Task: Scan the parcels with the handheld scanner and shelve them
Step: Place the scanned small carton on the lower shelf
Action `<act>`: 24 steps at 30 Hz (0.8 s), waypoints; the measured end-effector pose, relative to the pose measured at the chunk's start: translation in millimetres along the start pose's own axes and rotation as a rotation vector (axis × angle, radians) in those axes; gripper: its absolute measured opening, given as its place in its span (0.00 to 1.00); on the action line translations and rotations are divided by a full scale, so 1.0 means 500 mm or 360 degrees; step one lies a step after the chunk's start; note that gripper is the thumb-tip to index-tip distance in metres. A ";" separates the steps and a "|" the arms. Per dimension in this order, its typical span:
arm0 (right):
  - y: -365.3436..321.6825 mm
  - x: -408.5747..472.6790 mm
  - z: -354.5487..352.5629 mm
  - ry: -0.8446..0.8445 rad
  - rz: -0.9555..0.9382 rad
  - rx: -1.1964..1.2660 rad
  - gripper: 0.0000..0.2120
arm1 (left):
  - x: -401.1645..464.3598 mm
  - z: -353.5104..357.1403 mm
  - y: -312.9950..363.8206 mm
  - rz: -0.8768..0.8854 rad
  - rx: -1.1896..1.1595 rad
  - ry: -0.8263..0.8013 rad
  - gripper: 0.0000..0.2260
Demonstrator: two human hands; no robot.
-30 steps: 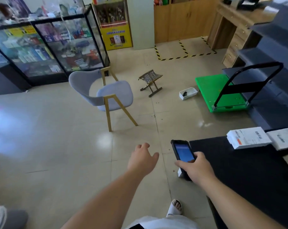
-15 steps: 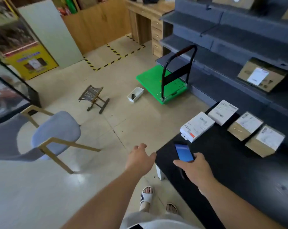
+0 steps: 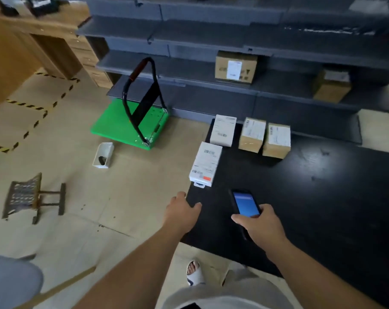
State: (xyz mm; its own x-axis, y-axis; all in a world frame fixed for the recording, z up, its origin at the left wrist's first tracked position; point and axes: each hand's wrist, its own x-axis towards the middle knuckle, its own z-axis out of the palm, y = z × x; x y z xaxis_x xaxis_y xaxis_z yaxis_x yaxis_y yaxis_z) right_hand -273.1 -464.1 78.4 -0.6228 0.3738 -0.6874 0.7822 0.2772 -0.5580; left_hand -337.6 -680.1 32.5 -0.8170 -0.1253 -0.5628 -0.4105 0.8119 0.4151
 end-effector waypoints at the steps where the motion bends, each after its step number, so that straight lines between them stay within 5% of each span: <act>1: 0.003 0.004 -0.006 0.0018 0.0029 0.0029 0.42 | 0.007 0.006 0.011 0.0009 0.0006 -0.0015 0.29; 14: -0.002 0.107 -0.071 -0.0030 0.0146 0.0188 0.42 | 0.125 0.038 0.115 -0.0173 -0.0165 -0.0013 0.28; 24: 0.006 0.159 -0.013 -0.0037 0.0339 0.0157 0.44 | 0.295 0.041 0.129 -0.0189 -0.0050 0.0018 0.39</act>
State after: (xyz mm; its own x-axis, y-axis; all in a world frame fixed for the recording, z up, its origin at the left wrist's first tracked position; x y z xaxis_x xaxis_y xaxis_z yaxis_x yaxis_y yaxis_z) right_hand -320.3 -427.7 25.0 -0.4448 0.3936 -0.8045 0.8913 0.1057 -0.4410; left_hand -476.2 -634.6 -38.1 -0.7664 -0.2261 -0.6012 -0.5168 0.7729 0.3681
